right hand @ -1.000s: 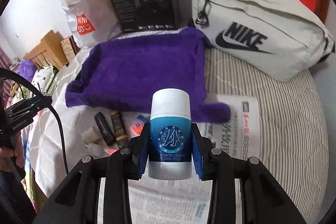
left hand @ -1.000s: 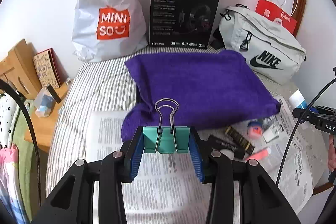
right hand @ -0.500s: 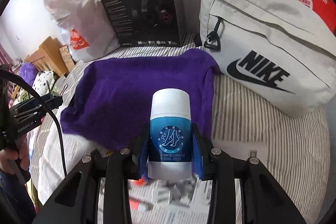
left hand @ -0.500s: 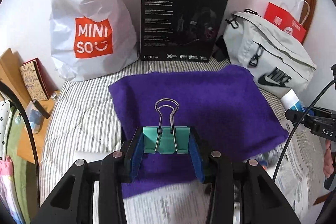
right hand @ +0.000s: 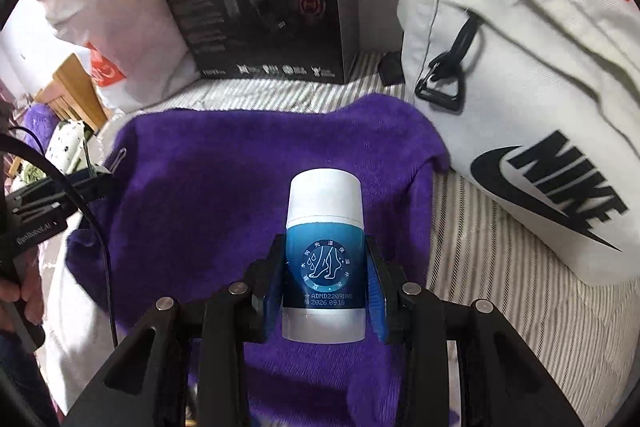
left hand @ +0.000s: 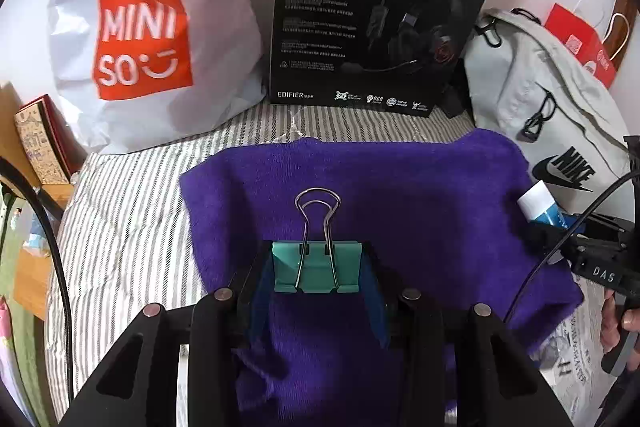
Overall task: Organize rigid objects
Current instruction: 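Carry the clip and bottle onto the purple towel and open both grippers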
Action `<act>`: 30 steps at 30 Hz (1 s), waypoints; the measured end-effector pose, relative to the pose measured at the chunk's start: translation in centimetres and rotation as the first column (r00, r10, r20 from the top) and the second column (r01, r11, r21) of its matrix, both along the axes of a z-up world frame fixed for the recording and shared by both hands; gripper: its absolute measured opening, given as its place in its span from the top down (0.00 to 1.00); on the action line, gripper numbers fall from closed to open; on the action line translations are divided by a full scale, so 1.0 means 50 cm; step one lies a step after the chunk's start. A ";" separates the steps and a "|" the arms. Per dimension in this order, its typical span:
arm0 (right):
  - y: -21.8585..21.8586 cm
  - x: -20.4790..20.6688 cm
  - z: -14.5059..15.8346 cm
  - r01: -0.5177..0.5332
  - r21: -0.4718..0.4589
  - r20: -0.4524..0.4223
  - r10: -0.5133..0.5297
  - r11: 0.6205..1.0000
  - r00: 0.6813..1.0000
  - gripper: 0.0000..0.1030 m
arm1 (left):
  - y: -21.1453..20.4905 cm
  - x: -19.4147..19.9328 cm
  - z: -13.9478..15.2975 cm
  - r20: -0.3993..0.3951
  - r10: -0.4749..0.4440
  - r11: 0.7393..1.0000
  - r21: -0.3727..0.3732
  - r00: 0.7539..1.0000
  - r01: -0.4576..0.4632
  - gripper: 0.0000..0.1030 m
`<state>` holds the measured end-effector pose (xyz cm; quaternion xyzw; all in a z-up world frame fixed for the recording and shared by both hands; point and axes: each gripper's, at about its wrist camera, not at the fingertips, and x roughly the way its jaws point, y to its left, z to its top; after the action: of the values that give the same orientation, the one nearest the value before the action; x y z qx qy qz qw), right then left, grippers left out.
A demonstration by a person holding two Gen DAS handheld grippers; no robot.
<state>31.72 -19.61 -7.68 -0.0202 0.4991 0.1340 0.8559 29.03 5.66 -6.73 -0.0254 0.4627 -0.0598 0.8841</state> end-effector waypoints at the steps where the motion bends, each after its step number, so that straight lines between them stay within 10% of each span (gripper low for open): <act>1: 0.002 0.007 -0.008 0.001 -0.007 -0.005 -0.001 1.000 1.000 0.65 | -0.001 0.009 -0.006 -0.003 0.002 1.000 0.005 1.000 -0.002 0.62; 22: 0.019 0.056 -0.060 -0.034 -0.054 -0.042 0.032 0.998 0.999 0.62 | -0.040 0.077 -0.081 -0.092 -0.002 0.995 0.095 0.996 0.011 0.62; 30: 0.008 0.042 -0.060 -0.053 -0.014 -0.058 0.052 0.999 0.997 0.54 | -0.050 0.056 -0.085 -0.092 -0.014 0.992 0.121 0.996 0.025 0.44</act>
<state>33.82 -19.19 -10.69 -0.0362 0.5237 0.1528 0.8373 31.82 3.14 -10.98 0.0305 0.5055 -0.0387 0.8614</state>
